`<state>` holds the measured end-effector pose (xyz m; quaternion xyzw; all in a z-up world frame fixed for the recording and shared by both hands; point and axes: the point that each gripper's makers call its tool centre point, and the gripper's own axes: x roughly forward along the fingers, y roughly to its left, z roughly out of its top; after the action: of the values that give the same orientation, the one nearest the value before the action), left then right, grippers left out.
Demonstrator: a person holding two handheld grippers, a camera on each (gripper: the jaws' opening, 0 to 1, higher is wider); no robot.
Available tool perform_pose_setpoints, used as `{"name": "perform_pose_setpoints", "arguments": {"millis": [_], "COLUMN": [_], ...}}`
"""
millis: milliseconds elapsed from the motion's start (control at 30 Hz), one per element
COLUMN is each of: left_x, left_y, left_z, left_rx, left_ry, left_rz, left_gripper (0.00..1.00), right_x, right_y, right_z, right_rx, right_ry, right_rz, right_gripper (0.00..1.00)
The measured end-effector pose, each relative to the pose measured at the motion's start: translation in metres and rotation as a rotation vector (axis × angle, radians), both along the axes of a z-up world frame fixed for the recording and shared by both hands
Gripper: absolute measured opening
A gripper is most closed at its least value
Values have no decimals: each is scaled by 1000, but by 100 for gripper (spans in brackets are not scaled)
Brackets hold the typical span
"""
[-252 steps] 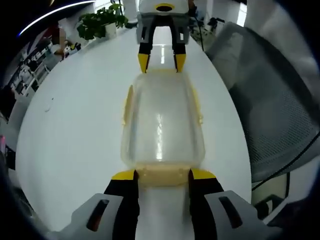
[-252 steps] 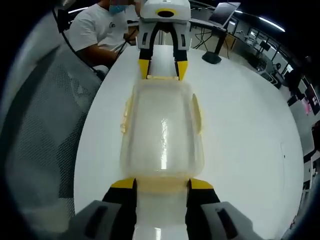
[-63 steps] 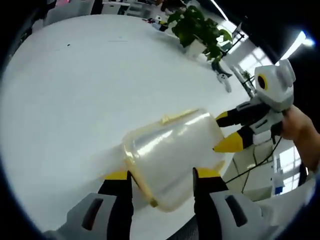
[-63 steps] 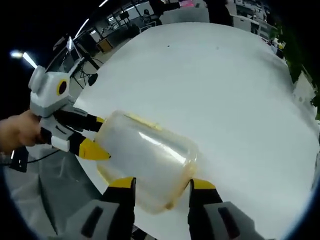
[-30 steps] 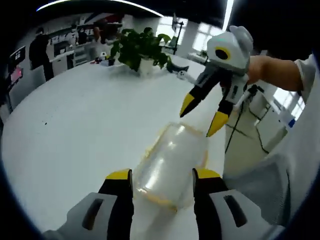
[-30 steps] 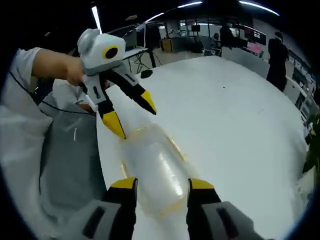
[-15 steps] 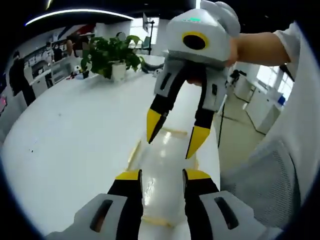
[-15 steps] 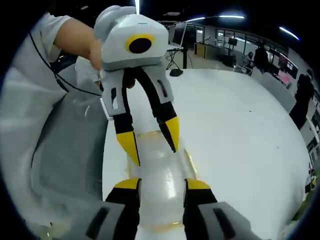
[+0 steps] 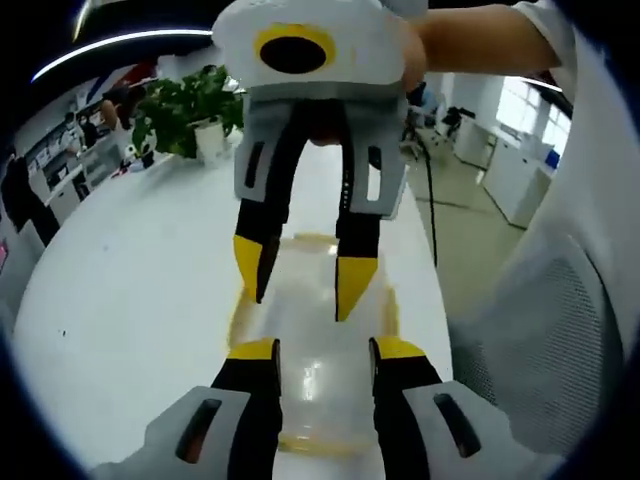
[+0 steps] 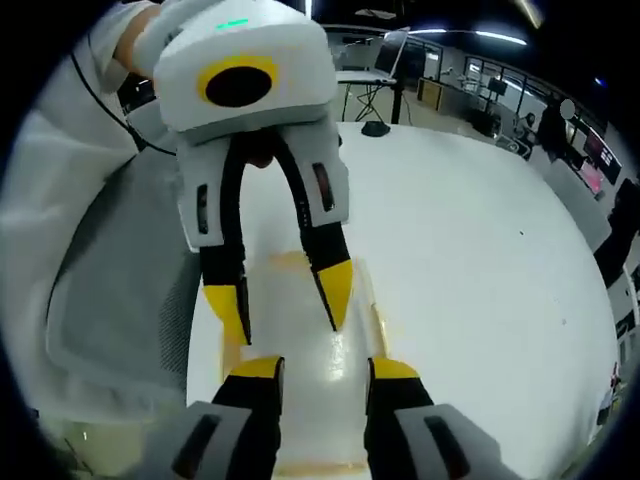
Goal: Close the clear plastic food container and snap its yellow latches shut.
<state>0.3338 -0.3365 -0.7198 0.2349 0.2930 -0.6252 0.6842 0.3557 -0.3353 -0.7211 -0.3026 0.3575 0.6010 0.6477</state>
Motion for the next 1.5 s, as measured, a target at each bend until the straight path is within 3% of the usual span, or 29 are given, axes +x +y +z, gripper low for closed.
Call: {"name": "perform_pose_setpoints", "arguments": {"millis": [167, 233, 333, 400, 533, 633, 667, 767, 900, 1100, 1300, 1400, 1500], "left_x": [0, -1, -5, -7, -1, -4, 1, -3, 1, 3, 1, -1, -1], "left_y": [1, 0, 0, 0, 3, -3, -1, -2, -6, -7, -8, -8, -9], "left_z": [0, 1, 1, 2, -5, -11, -12, -16, -17, -16, -18, -19, -21], "left_rx": [13, 12, 22, 21, 87, 97, 121, 107, 107, 111, 150, 220, 272], "left_ry": [-41, -49, -71, -83, -217, -229, -277, -227, -260, -253, -270, -269, -290], "left_rz": [-5, -10, -23, -25, -63, -50, -55, -34, -27, 0, -14, -60, -34], "left_gripper": [44, 45, 49, 56, 63, 63, 62, 61, 62, 62, 62, 62, 62], "right_x": [8, 7, 6, 1, 4, 1, 2, 2, 1, 0, -1, -2, -3], "right_y": [2, 1, 4, 6, 5, 2, 3, 4, 5, 6, 7, 7, 7], "right_z": [-5, -8, -10, -12, -15, -19, -19, -20, -20, -22, -23, -24, -24], "right_rx": [-12, -29, -27, -33, -50, -71, -70, -84, -93, -120, -169, -184, -208], "right_ry": [3, 35, 34, 54, 82, 144, 148, 167, 178, 194, 205, 223, 235], "right_rz": [-7, -13, 8, 31, 28, 14, 18, 27, 49, 60, 63, 71, 70], "right_gripper": [47, 50, 53, 56, 60, 62, 62, 62, 62, 62, 62, 61, 61]}}
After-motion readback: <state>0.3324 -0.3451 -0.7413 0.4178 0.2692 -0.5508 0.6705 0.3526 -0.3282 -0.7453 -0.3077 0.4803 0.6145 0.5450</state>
